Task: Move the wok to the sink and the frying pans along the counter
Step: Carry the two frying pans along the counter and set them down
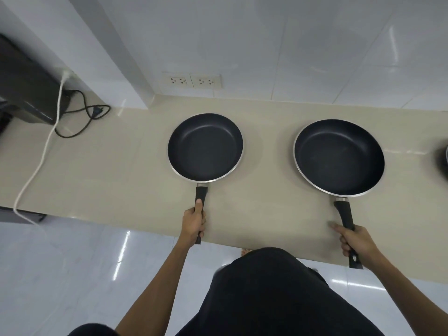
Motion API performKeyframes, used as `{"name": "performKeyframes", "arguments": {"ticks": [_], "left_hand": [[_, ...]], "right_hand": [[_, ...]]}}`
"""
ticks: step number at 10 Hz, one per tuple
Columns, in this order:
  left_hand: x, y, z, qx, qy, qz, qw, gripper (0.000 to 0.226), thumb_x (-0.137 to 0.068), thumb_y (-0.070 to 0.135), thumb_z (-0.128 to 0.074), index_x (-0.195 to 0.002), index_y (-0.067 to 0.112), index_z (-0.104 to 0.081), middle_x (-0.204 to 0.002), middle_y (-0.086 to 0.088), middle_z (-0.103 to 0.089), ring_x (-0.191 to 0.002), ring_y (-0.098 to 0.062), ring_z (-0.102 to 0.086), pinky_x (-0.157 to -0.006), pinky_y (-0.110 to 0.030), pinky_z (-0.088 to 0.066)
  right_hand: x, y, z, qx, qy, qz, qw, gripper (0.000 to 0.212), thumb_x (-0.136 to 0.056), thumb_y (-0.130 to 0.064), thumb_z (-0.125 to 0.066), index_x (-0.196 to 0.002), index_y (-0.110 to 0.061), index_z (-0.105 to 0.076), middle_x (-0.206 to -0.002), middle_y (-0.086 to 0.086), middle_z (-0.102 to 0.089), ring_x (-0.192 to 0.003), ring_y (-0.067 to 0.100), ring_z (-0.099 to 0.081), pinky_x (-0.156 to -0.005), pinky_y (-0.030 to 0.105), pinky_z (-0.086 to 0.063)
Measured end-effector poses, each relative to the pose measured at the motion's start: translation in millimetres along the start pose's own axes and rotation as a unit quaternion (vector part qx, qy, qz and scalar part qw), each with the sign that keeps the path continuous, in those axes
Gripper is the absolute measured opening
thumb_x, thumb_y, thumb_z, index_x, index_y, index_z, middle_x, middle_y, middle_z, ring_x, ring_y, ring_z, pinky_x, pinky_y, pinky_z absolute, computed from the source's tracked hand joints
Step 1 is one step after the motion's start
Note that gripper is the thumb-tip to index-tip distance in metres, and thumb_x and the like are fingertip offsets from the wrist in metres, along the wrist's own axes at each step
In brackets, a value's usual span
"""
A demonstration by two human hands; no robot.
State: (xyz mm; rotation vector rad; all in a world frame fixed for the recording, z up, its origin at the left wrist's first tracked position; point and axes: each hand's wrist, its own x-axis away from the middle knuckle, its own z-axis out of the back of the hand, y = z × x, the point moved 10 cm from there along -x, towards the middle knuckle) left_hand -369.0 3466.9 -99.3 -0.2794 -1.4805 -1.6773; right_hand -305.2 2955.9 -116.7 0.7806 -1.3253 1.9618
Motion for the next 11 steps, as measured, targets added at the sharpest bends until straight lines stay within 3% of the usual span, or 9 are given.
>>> {"name": "performKeyframes", "arguments": {"ticks": [6, 7, 8, 9, 10, 11], "left_hand": [[2, -4, -9, 0.021, -0.030, 0.063, 0.997, 0.055, -0.100, 0.057, -0.043, -0.075, 0.008, -0.054, -0.063, -0.009, -0.055, -0.043, -0.020, -0.048, -0.045, -0.029, -0.042], [6, 0, -6, -0.002, 0.001, 0.043, 0.999, 0.053, -0.099, 0.055, -0.047, -0.090, 0.003, -0.056, -0.080, -0.013, -0.064, -0.055, -0.029, -0.059, -0.050, -0.033, -0.052], [12, 6, -4, -0.084, 0.025, -0.004, 0.996, 0.052, -0.097, 0.052, -0.053, -0.113, 0.003, -0.053, -0.104, -0.014, -0.064, -0.084, -0.036, -0.070, -0.067, -0.041, -0.057], [24, 24, -2, -0.191, 0.051, -0.066, 0.978, 0.056, -0.093, 0.050, -0.061, -0.120, 0.002, -0.051, -0.114, -0.017, -0.057, -0.106, -0.038, -0.061, -0.086, -0.045, -0.052], [47, 48, 0, -0.283, 0.106, -0.136, 0.944, 0.064, -0.090, 0.049, -0.066, -0.126, -0.002, -0.052, -0.127, -0.023, -0.050, -0.117, -0.041, -0.051, -0.098, -0.048, -0.044], [76, 90, -8, -0.294, 0.148, -0.217, 0.919, 0.061, -0.089, 0.047, -0.068, -0.127, 0.001, -0.056, -0.133, -0.021, -0.052, -0.124, -0.040, -0.047, -0.101, -0.048, -0.041]], "right_hand": [[-2, 3, 1, -0.008, 0.022, -0.015, 1.000, 0.033, -0.091, -0.025, -0.077, -0.076, -0.011, -0.051, -0.049, 0.002, -0.045, -0.034, 0.013, -0.039, -0.033, 0.026, -0.038], [2, -1, 2, -0.006, 0.025, 0.000, 1.000, 0.034, -0.089, -0.029, -0.079, -0.080, -0.009, -0.053, -0.053, 0.004, -0.048, -0.036, 0.015, -0.041, -0.035, 0.027, -0.040], [7, -4, 5, 0.005, 0.028, 0.017, 0.999, 0.038, -0.088, -0.035, -0.080, -0.090, -0.006, -0.056, -0.062, 0.008, -0.053, -0.041, 0.018, -0.045, -0.038, 0.027, -0.044], [12, -13, 16, 0.055, 0.039, 0.048, 0.997, 0.050, -0.088, -0.048, -0.076, -0.107, -0.006, -0.057, -0.078, 0.013, -0.068, -0.058, 0.027, -0.059, -0.054, 0.037, -0.053], [17, -20, 32, 0.132, 0.032, 0.078, 0.988, 0.058, -0.090, -0.063, -0.063, -0.117, -0.013, -0.056, -0.102, 0.012, -0.070, -0.084, 0.031, -0.069, -0.068, 0.037, -0.056], [20, -46, 59, 0.231, 0.010, 0.117, 0.966, 0.071, -0.095, -0.070, -0.046, -0.133, -0.011, -0.054, -0.135, 0.017, -0.061, -0.122, 0.038, -0.058, -0.092, 0.040, -0.044]]}}
